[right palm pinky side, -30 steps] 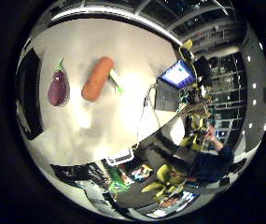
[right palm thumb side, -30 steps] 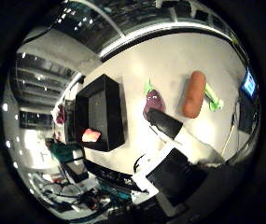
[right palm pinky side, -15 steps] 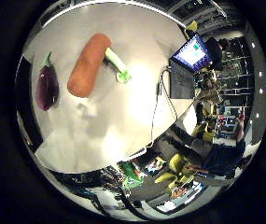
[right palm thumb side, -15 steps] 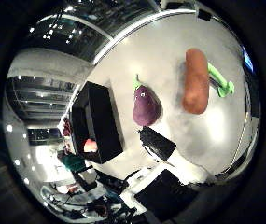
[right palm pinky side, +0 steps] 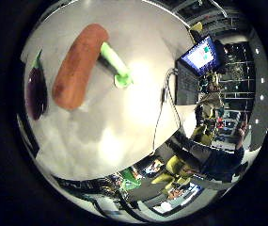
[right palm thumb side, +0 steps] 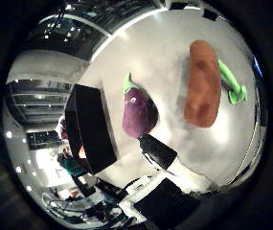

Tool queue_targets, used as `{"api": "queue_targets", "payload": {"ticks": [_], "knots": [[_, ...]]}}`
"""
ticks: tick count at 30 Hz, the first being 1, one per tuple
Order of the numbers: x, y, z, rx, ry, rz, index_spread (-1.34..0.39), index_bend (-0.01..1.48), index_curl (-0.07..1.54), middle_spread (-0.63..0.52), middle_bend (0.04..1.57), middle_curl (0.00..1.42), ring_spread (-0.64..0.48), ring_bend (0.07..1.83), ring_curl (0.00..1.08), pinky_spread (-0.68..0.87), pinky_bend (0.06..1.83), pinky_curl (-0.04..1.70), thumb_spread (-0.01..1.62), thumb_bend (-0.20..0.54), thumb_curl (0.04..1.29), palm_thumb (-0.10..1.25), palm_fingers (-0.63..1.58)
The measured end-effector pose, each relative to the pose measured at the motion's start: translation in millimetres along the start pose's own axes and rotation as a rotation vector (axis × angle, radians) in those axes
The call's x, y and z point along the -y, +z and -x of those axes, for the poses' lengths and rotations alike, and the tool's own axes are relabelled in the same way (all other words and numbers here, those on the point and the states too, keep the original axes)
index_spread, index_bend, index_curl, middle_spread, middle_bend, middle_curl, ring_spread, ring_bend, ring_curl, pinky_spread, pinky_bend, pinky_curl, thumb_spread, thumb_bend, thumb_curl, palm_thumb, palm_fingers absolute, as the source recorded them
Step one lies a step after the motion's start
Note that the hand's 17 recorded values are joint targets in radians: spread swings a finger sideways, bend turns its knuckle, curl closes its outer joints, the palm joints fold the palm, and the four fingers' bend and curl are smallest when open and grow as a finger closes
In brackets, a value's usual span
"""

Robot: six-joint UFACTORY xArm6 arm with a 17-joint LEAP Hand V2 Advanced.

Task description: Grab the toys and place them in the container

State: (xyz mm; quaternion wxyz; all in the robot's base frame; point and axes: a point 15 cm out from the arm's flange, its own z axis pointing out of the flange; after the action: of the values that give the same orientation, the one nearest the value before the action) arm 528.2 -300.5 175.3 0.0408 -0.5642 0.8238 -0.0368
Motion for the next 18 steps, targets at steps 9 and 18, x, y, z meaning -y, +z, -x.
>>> {"api": "queue_targets", "payload": {"ticks": [9, 18], "knots": [[25, 5, -21, -0.017, 0.012, -0.015, -0.21, 0.15, 0.25, 0.15, 0.28, 0.32, 0.21, 0.4, 0.24, 0.47, 0.54, 0.29, 1.08, -0.024, 0.31, 0.54, 0.13], [33, 29, -46, -0.032, 0.033, 0.004, -0.21, 0.15, 0.25, 0.16, 0.28, 0.33, 0.24, 0.41, 0.24, 0.49, 0.56, 0.29, 1.07, -0.027, 0.31, 0.52, 0.14]]}}
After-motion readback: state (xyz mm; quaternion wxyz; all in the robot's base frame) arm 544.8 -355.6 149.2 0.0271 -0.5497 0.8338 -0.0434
